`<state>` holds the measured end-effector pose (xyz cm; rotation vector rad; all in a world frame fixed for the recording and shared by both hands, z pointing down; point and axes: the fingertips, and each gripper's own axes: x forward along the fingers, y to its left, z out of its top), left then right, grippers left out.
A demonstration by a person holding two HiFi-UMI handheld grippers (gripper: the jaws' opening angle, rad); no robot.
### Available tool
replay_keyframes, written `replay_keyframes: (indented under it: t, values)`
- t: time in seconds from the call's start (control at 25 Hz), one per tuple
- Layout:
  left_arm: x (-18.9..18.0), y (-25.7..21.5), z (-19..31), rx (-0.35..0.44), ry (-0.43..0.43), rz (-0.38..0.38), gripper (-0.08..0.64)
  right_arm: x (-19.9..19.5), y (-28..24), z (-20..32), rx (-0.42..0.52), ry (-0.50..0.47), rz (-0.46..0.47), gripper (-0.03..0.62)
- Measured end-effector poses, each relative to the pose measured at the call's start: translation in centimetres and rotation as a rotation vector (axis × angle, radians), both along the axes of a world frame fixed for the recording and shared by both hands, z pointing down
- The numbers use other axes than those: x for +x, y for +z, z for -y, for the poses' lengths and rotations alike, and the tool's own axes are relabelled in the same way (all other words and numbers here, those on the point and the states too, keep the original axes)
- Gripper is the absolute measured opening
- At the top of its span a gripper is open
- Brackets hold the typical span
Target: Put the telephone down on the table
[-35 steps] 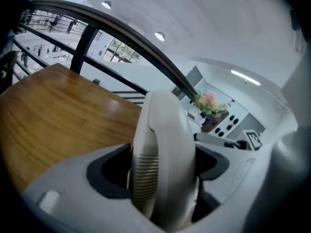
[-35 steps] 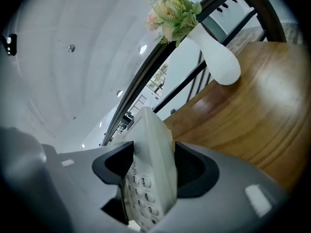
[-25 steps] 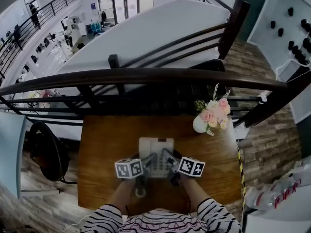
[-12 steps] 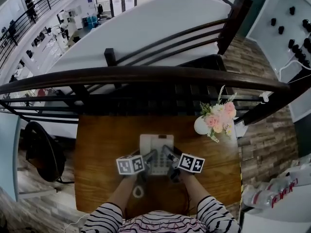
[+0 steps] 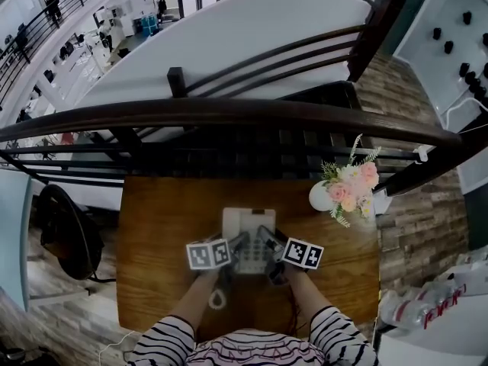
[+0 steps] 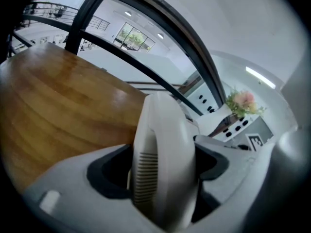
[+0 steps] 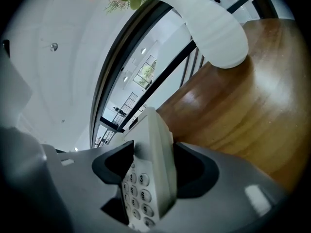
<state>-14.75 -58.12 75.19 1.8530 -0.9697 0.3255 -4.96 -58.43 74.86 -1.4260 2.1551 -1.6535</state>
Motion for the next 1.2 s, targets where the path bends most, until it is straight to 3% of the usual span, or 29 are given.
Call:
replay_keyframes:
  t: [0.64, 1.2]
  values:
    - [0.1, 0.1, -0.2, -0.005, -0.007, -0.014, 0.383, 0.1, 0.4, 0.1, -0.005, -0.007, 0.013, 0.268]
    - [-1.4, -1.0, -1.9, 0.091, 0.033, 0.007, 0.388, 0.3, -1.0, -1.8, 0.02, -0.013, -0.058, 0.29]
